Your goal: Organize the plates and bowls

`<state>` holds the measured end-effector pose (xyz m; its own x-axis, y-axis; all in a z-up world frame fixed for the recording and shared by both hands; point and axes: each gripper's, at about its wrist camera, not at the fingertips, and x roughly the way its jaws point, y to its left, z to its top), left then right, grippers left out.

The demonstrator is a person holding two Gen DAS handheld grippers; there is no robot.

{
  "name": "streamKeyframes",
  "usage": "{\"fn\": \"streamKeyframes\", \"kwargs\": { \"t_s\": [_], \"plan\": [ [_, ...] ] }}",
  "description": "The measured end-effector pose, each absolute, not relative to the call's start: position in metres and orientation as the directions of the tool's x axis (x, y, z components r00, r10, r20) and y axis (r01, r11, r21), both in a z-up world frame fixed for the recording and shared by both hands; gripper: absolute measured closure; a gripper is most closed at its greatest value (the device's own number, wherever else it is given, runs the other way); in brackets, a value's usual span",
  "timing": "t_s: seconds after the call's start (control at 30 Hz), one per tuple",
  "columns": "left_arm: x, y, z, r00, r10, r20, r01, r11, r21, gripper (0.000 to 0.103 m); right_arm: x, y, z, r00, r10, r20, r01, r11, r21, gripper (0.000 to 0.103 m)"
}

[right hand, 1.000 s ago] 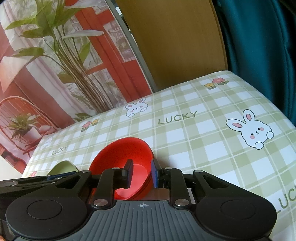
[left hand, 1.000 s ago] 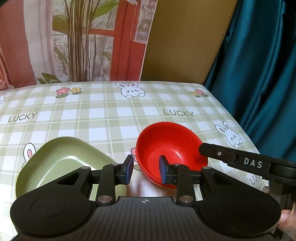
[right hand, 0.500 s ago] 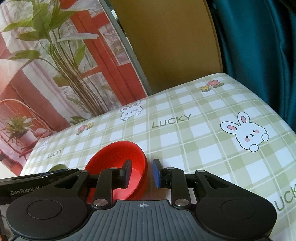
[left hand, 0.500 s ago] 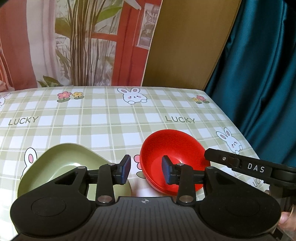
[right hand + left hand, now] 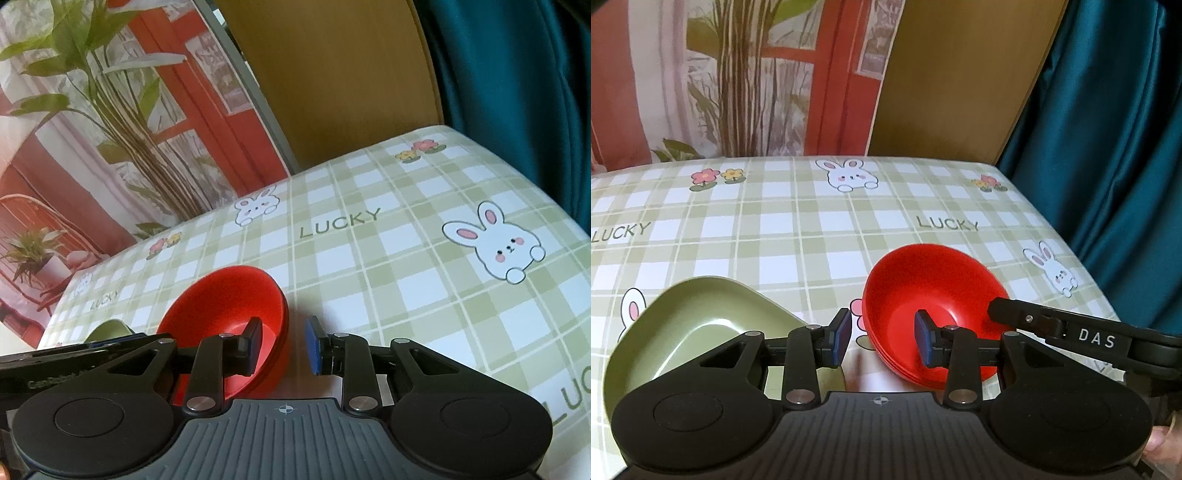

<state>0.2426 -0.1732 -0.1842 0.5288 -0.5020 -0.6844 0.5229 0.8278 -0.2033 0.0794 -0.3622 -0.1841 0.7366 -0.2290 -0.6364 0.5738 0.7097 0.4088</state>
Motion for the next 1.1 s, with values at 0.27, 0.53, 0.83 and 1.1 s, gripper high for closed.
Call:
{"fn": "streamKeyframes", "kwargs": {
  "t_s": [0.27, 0.53, 0.83, 1.1],
  "plan": [
    [0.253, -0.183, -0.199, 0.486, -0.495, -0.720, 0.528, 0.823, -0.209, 0.064, 0.086, -0.360, -0.194, 0.733, -0.194, -0.652, 0.566, 0.704, 0.428, 0.078],
    [0.254, -0.189, -0.200, 0.469, -0.512, -0.720, 0.541, 0.811, -0.224, 0.065, 0.088, -0.358, -0.193, 0.731, -0.191, -0.656, 0.566, 0.707, 0.425, 0.081],
    [0.247, -0.188, -0.185, 0.488, -0.526, -0.697, 0.554, 0.803, -0.219, 0.065, 0.088, -0.358, -0.177, 0.742, -0.218, -0.633, 0.567, 0.708, 0.421, 0.081],
    [0.243, -0.176, -0.157, 0.522, -0.537, -0.662, 0.549, 0.806, -0.221, 0.065, 0.095, -0.353, -0.156, 0.767, -0.218, -0.604, 0.546, 0.715, 0.435, 0.081]
  ]
}}
